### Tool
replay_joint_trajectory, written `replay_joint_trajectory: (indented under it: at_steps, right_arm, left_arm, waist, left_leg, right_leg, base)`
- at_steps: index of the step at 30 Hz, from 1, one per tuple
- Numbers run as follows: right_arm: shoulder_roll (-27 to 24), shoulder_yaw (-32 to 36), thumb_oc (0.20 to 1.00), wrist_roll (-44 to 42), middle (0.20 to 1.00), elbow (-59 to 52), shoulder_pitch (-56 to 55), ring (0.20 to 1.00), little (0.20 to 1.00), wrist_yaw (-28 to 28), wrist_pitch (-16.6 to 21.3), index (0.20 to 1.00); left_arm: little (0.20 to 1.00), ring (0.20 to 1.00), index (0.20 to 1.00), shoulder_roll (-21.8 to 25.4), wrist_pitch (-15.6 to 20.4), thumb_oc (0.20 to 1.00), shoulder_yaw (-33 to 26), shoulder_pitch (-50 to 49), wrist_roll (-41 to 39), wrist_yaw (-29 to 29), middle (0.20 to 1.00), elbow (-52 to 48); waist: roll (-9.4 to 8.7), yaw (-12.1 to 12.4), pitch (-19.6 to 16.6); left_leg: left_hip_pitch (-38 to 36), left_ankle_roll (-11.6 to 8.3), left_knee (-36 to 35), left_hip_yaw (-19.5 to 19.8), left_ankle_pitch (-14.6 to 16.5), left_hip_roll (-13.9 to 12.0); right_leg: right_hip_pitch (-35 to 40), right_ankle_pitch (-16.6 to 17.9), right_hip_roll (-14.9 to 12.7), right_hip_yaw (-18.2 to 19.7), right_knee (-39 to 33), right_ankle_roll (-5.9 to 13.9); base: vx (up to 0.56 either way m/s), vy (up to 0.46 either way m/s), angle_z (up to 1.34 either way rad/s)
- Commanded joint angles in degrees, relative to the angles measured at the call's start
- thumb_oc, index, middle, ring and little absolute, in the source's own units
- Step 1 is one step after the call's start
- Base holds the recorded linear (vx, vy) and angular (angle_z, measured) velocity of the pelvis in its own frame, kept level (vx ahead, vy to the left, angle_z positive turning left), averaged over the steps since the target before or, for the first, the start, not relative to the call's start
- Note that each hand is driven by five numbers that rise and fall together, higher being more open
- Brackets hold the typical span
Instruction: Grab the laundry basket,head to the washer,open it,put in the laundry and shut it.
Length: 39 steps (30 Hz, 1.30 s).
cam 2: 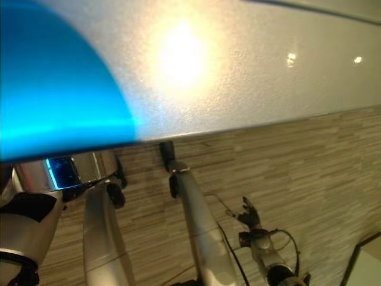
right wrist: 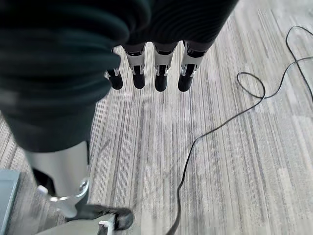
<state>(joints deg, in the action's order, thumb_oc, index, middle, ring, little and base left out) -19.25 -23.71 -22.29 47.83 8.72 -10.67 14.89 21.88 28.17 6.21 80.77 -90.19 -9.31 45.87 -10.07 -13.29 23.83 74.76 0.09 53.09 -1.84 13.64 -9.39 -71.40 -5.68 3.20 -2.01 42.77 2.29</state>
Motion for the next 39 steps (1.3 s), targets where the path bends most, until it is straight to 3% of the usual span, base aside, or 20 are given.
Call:
replay_joint_trajectory:
  at_steps: [1, 6, 10, 11, 12, 14, 15, 16, 18, 19, 22, 24, 26, 28, 30, 31, 39]
  right_arm:
    - [-4.8, 1.6, 1.0, -0.5, 1.0, -4.1, -7.4, 1.0, 1.0, 1.4, -0.2, 1.0]
    - [-7.3, 3.2, 1.0, -0.3, 1.0, -9.5, -9.7, 1.0, 1.0, 3.5, 0.3, 1.0]
    - [-7.5, 3.4, 1.0, -0.1, 1.0, -11.2, -10.9, 1.0, 1.0, 4.2, 0.8, 1.0]
    - [-6.8, 2.5, 1.0, 0.1, 1.0, -10.7, -10.5, 1.0, 1.0, 3.7, 1.1, 1.0]
    - [-6.8, 2.4, 1.0, 0.2, 1.0, -10.6, -10.4, 1.0, 1.0, 3.7, 1.2, 1.0]
    - [-6.0, 1.0, 1.0, 0.4, 1.0, -8.9, -8.8, 1.0, 1.0, 3.0, 1.2, 1.0]
    - [-5.5, 0.0, 1.0, 0.7, 1.0, -7.5, -7.7, 1.0, 1.0, 2.4, 1.0, 1.0]
    - [-5.2, -0.6, 1.0, 0.8, 1.0, -6.8, -6.8, 1.0, 1.0, 2.1, 0.9, 1.0]
    - [-4.9, -1.4, 1.0, 0.5, 1.0, -5.1, -5.9, 1.0, 1.0, 2.1, 0.3, 1.0]
    - [-5.5, -1.8, 1.0, 0.0, 1.0, -3.7, -5.1, 1.0, 1.0, 2.5, -0.4, 1.0]
    - [-7.1, -1.0, 1.0, -2.3, 1.0, -3.5, -4.6, 1.0, 1.0, 4.0, -0.8, 1.0]
    - [-7.7, -0.8, 1.0, -3.1, 1.0, -3.2, -4.7, 1.0, 1.0, 4.8, -1.5, 1.0]
    - [-7.8, -0.8, 1.0, -3.4, 1.0, -2.7, -4.8, 1.0, 1.0, 5.2, -2.0, 1.0]
    - [-8.7, -0.3, 1.0, -3.0, 1.0, -2.5, -5.4, 1.0, 1.0, 5.3, -2.5, 1.0]
    - [-8.9, 1.4, 1.0, -3.4, 1.0, -3.4, -6.2, 1.0, 1.0, 4.7, -1.4, 1.0]
    - [-8.1, 1.2, 1.0, -2.5, 1.0, -3.4, -6.1, 1.0, 1.0, 3.6, -1.3, 1.0]
    - [-7.4, -1.2, 1.0, -0.6, 1.0, -1.4, -4.6, 1.0, 1.0, 4.0, -1.4, 1.0]
  left_arm:
    - [0.2, 0.2, 0.2, -1.9, 5.9, 0.2, 4.7, -1.3, 1.7, 6.0, 0.2, -11.9]
    - [0.2, 0.2, 0.2, -1.7, 9.7, 0.2, 6.6, -3.7, 5.0, 5.8, 0.2, -22.9]
    - [0.2, 0.2, 0.2, -3.5, 9.5, 0.2, 5.9, -7.4, 5.3, 6.1, 0.2, -24.4]
    - [0.2, 0.2, 0.2, -5.2, 7.8, 0.2, 4.8, -10.3, 6.1, 4.2, 0.2, -14.9]
    - [0.2, 0.2, 0.2, -5.2, 7.7, 0.2, 4.7, -10.0, 6.0, 4.3, 0.2, -14.6]
    - [0.2, 0.2, 0.2, -4.1, 4.6, 0.2, 3.4, -10.4, 5.8, 2.6, 0.2, -3.3]
    - [0.351, 0.351, 0.351, -2.7, 2.4, 0.351, 2.8, -10.1, 7.3, 1.0, 0.351, 2.8]
    - [1.0, 1.0, 1.0, -1.3, 0.6, 1.0, 2.1, -10.0, 7.8, 1.2, 1.0, 6.2]
    - [1.0, 1.0, 1.0, 3.5, -5.3, 1.0, 2.7, -10.0, 15.8, -1.3, 1.0, 15.6]
    - [1.0, 1.0, 1.0, 7.2, -11.2, 1.0, 8.1, -8.4, 25.2, -0.9, 1.0, 20.5]
    - [1.0, 1.0, 1.0, 8.7, -16.3, 1.0, 13.6, -2.1, 30.1, 1.3, 1.0, 26.6]
    - [1.0, 1.0, 1.0, 10.8, -19.9, 1.0, 13.4, 2.2, 32.3, 2.3, 1.0, 34.1]
    - [1.0, 1.0, 1.0, 11.8, -20.4, 1.0, 12.9, 3.0, 32.7, 3.3, 1.0, 35.4]
    - [1.0, 1.0, 1.0, 9.6, -18.0, 1.0, 11.0, 4.5, 24.8, 3.9, 1.0, 31.2]
    - [1.0, 1.0, 1.0, 1.3, -9.8, 1.0, 9.7, 4.4, 14.6, 1.2, 1.0, 17.2]
    - [1.0, 1.0, 1.0, -1.2, -8.3, 1.0, 8.7, 3.2, 14.0, -0.1, 1.0, 16.1]
    - [1.0, 1.0, 1.0, 4.9, -17.1, 1.0, 10.3, -0.6, 33.4, 0.6, 1.0, 29.8]
  waist:
    - [3.77, -0.3, -5.2]
    - [3.98, 0.7, -4.5]
    - [3.68, 0.7, -4.3]
    - [3.38, 0.7, -4.0]
    - [3.37, 0.6, -4.0]
    - [3.19, 0.5, -3.9]
    - [3.14, 0.4, -4.0]
    - [3.05, 0.3, -3.9]
    - [3.4, 0.4, -4.1]
    - [4.13, 0.3, -4.1]
    - [4.8, -0.1, -4.1]
    - [5.22, -0.6, -4.3]
    - [5.53, -0.8, -4.2]
    - [6.11, -1.1, -4.6]
    - [6.42, -0.8, -4.3]
    - [6.44, -0.6, -3.9]
    - [5.84, -1.3, -3.8]
  left_leg:
    - [0.8, 4.57, 6.7, 3.0, 9.0, 2.3]
    - [2.3, 4.69, 8.1, 3.3, 9.2, 2.6]
    - [2.8, 4.63, 8.1, 3.5, 9.2, 2.7]
    - [2.8, 4.6, 7.9, 3.4, 9.0, 2.7]
    - [2.8, 4.6, 7.9, 3.4, 9.0, 2.8]
    - [2.6, 4.53, 7.6, 3.2, 8.8, 2.8]
    - [2.4, 4.52, 7.6, 3.0, 8.9, 2.7]
    - [2.2, 4.6, 7.5, 2.7, 9.0, 2.6]
    - [1.7, 4.81, 7.1, 1.7, 9.1, 2.5]
    - [1.5, 4.94, 6.4, 0.9, 8.7, 2.5]
    - [0.8, 4.9, 4.8, 0.0, 7.7, 2.8]
    - [-0.5, 4.43, 2.8, -0.9, 6.7, 3.0]
    - [-2.2, 4.16, 0.8, -1.8, 6.0, 3.0]
    - [-5.7, 3.53, -3.6, -2.5, 4.7, 3.0]
    - [-9.5, 2.79, -8.7, -2.4, 2.6, 4.0]
    - [-11.3, 2.58, -11.3, -2.7, 1.6, 4.5]
    - [-17.9, 1.62, -18.3, -3.8, -1.9, 5.0]
  right_leg:
    - [3.1, -2.7, 0.3, -5.1, 2.8, 0.09]
    - [1.8, -3.2, -0.4, -6.3, 4.1, 0.09]
    - [1.3, -3.4, -0.6, -6.7, 4.3, 0.11]
    - [0.9, -3.6, -1.0, -6.9, 4.8, 0.02]
    - [0.9, -3.7, -1.0, -6.9, 4.8, 0.02]
    - [1.0, -3.8, -1.2, -6.9, 5.0, -0.11]
    - [0.9, -3.8, -1.3, -6.9, 5.1, -0.25]
    - [1.0, -3.9, -1.2, -6.9, 5.1, -0.28]
    - [1.1, -3.8, -1.4, -6.5, 4.8, -0.53]
    - [1.3, -3.5, -1.6, -6.4, 4.2, -0.61]
    - [1.7, -3.0, -1.7, -6.1, 3.0, -0.45]
    - [2.7, -2.3, -1.6, -5.8, 1.4, -0.28]
    - [3.8, -1.6, -1.5, -5.2, 0.0, -0.14]
    - [6.3, -0.6, -1.6, -4.1, -3.0, 0.27]
    - [9.9, 0.9, -2.6, -3.5, -7.5, 0.75]
    - [11.6, 1.7, -3.0, -3.4, -9.8, 0.96]
    - [17.0, 4.3, -3.5, -2.2, -15.3, 1.44]
  base:
    - [0.0, 0.0, 0.0]
    - [0.0, 0.001, 0.03]
    - [0.0, 0.005, 0.06]
    - [0.0, 0.008, 0.03]
    - [0.0, 0.008, 0.05]
    - [0.0, 0.018, 0.04]
    - [0.0, 0.039, 0.02]
    - [0.01, 0.066, 0.0]
    - [-0.01, 0.073, -0.05]
    - [-0.03, 0.062, -0.16]
    - [-0.02, 0.023, -0.09]
    - [-0.03, 0.005, 0.05]
    - [-0.04, 0.031, 0.02]
    - [-0.06, 0.023, 0.02]
    - [-0.1, -0.045, 0.09]
    - [-0.11, -0.035, 0.21]
    - [-0.06, 0.018, 0.01]
